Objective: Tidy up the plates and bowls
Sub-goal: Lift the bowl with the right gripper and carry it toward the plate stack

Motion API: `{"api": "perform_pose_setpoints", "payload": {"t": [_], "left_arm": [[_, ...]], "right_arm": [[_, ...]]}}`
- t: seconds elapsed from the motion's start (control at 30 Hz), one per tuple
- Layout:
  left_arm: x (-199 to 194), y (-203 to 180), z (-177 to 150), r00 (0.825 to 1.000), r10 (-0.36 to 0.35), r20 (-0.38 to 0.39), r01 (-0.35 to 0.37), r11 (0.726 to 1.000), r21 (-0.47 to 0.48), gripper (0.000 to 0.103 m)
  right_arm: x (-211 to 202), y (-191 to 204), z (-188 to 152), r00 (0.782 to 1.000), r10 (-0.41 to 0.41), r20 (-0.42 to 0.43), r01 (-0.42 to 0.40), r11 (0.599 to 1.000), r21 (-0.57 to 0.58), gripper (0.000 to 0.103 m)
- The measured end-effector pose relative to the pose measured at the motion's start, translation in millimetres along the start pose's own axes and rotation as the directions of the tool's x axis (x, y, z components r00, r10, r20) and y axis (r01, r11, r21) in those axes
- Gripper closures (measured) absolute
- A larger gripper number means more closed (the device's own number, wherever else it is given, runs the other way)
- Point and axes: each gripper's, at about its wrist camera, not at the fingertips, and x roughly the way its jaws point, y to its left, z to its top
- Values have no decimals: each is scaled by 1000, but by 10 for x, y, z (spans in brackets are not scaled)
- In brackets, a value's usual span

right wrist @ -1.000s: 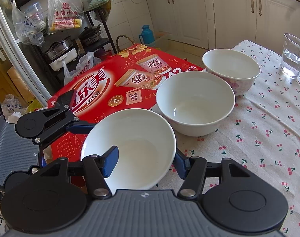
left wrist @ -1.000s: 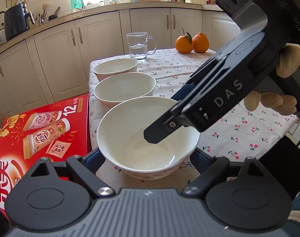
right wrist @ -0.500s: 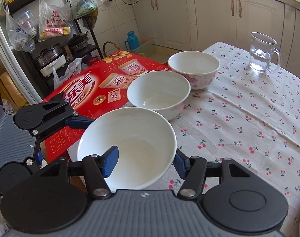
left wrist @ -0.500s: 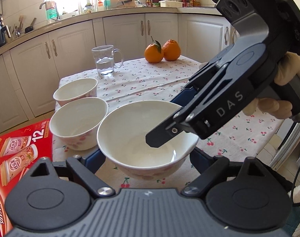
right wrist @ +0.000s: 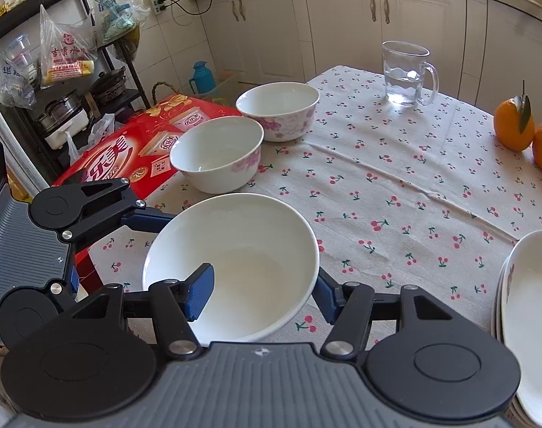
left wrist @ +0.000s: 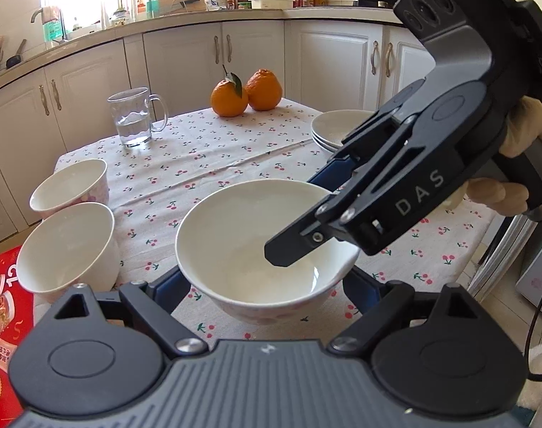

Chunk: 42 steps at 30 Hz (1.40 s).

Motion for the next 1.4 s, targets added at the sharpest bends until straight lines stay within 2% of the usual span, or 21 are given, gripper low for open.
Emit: {"api": "perform_pose_setpoints", "payload": {"t": [0.43,0.97,1.07,1.13,1.23,1.3,1.4], "left_arm": [[218,-62,81,999,-43,1,43,999,13,12],[291,-67,56,998,-55,1,55,998,7,11],[292,-85,45,999,-51,-4,51,999,18,11],[301,-95,33,999,-51,-13,52,998,21,11],[272,-85,13,998,-57,-5,57,998,7,10],[240,-62,9,998,-60,0,60,998,-8,9],[186,-51,-12,998,-57,2,57,998,-14,9]], "right_arm": [[-56,-186,-103,998,-57,-1,57,998,34,38],[-2,-248,-154,997,-72,-8,73,996,42,35],[2,-238,-153,998,-67,-8,67,997,42,32],[0,-216,-158,997,-74,-6,74,997,37,19],[-27,-194,-160,996,-84,10,84,996,33,6],[-44,-190,-156,996,-87,18,86,996,36,2],[-67,-185,-152,996,-89,23,88,995,37,1]]}}
